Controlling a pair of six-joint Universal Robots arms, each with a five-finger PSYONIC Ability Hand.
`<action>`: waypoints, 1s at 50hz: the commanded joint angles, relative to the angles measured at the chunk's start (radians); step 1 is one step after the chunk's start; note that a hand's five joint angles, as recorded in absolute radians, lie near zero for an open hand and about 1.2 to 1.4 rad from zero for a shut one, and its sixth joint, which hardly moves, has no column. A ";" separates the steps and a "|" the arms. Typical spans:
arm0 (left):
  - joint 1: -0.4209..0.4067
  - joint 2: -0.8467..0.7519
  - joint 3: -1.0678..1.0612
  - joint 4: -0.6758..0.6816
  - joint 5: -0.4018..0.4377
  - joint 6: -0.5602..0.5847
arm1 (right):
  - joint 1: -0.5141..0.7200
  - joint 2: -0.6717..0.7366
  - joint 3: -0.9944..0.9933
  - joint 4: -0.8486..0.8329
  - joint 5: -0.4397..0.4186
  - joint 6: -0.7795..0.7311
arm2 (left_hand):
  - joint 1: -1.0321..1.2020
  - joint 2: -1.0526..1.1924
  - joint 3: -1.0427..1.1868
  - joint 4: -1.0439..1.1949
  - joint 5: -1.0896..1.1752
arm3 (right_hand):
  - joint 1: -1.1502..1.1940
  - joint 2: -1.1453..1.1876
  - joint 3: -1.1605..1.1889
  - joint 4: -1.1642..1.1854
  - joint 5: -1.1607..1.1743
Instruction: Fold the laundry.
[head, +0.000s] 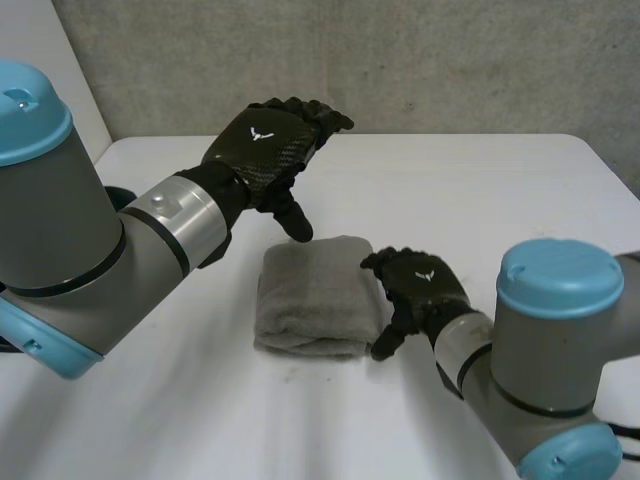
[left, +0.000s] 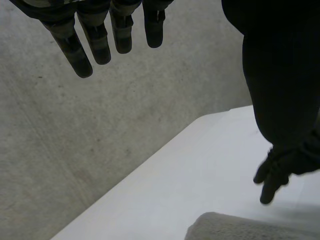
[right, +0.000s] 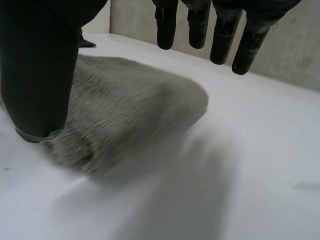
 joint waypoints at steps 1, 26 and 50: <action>0.005 -0.013 0.002 -0.001 0.014 -0.022 | -0.030 0.031 0.070 -0.073 -0.059 0.126 | -0.006 -0.017 -0.022 -0.017 -0.043 | -0.025 -0.042 -0.032 -0.055 -0.064; 0.003 -0.030 -0.013 -0.003 0.015 -0.020 | -0.043 0.236 -0.079 -0.146 -0.120 0.267 | -0.003 -0.015 -0.019 -0.014 -0.040 | 0.723 0.707 0.717 0.694 0.685; 0.008 -0.034 -0.019 -0.004 0.006 -0.020 | -0.432 0.514 -0.739 0.071 -0.159 -0.099 | -0.003 -0.015 -0.019 -0.014 -0.040 | 1.196 1.180 1.189 1.167 1.158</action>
